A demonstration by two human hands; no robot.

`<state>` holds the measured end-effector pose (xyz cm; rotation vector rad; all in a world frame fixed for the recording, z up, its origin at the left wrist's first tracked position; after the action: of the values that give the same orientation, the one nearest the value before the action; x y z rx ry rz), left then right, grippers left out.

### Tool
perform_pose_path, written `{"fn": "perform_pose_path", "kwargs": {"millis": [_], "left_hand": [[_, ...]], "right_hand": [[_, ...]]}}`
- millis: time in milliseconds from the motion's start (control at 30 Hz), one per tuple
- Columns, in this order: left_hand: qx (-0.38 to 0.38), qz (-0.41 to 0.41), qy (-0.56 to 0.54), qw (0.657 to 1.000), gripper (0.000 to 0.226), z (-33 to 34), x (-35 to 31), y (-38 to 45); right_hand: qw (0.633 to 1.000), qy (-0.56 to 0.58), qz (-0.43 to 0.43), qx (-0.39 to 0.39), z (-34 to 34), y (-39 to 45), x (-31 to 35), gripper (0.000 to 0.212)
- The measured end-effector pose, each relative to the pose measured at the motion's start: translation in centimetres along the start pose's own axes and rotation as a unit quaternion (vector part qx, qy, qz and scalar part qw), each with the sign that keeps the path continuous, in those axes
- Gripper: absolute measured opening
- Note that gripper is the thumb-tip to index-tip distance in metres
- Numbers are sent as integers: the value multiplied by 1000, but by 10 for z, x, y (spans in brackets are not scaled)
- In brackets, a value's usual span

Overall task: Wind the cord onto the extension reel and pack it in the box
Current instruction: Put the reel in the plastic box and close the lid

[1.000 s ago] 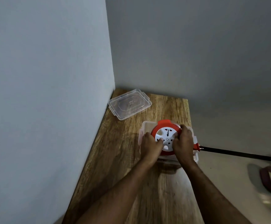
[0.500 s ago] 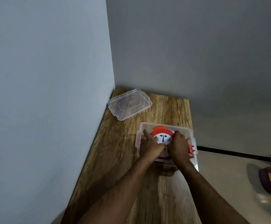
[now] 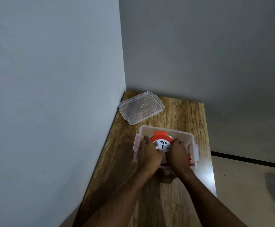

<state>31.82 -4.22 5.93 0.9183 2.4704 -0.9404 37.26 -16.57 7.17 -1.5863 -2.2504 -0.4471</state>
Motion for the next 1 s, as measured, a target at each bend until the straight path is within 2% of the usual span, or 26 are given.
{"fn": "perform_pose_path", "kwargs": {"millis": [100, 167, 300, 433, 500, 600, 733, 900, 967, 1000], "left_hand": [[-49, 30, 15, 998, 87, -4, 0, -6], [-41, 36, 7, 998, 89, 0, 0, -10], [-127, 137, 65, 980, 88, -4, -11, -9], [-152, 166, -18, 974, 49, -39, -22, -6], [-193, 146, -71, 968, 25, -70, -24, 0], [-200, 98, -191, 956, 15, -102, -20, 24], [-181, 22, -329, 927, 20, -122, -5, 80], [-133, -39, -394, 908, 44, -116, 7, 132], [-118, -60, -402, 906, 59, -112, 9, 143], [-111, -67, -399, 908, 62, -108, 9, 149]], "right_hand": [[1000, -5, 2, 2, 2, 0, 0, 45], [1000, -7, 1, 7, 3, 0, -1, 42], [999, -25, -8, 21, -2, 7, 0, 32], [994, -66, -40, 75, -22, 27, 12, 12], [993, -66, -45, 89, -37, 46, 18, 22], [996, -44, -48, 61, -60, 80, 28, 32], [995, 52, -56, 57, -64, 141, 39, 35], [973, 225, -11, 54, -31, 196, 39, 37], [970, 240, -6, 44, -14, 216, 34, 41], [970, 239, 5, 45, -4, 225, 29, 51]]}}
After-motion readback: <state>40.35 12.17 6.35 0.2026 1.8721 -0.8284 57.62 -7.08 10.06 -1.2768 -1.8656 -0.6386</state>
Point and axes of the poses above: each hand's wrist, its own y-axis towards the middle knuckle, its own z-axis out of the palm, x = y × z, the point moved 7 cm from there along y, towards the middle knuckle, and after that the axes turned 9 degrees about -z, right-handed, at the moved point
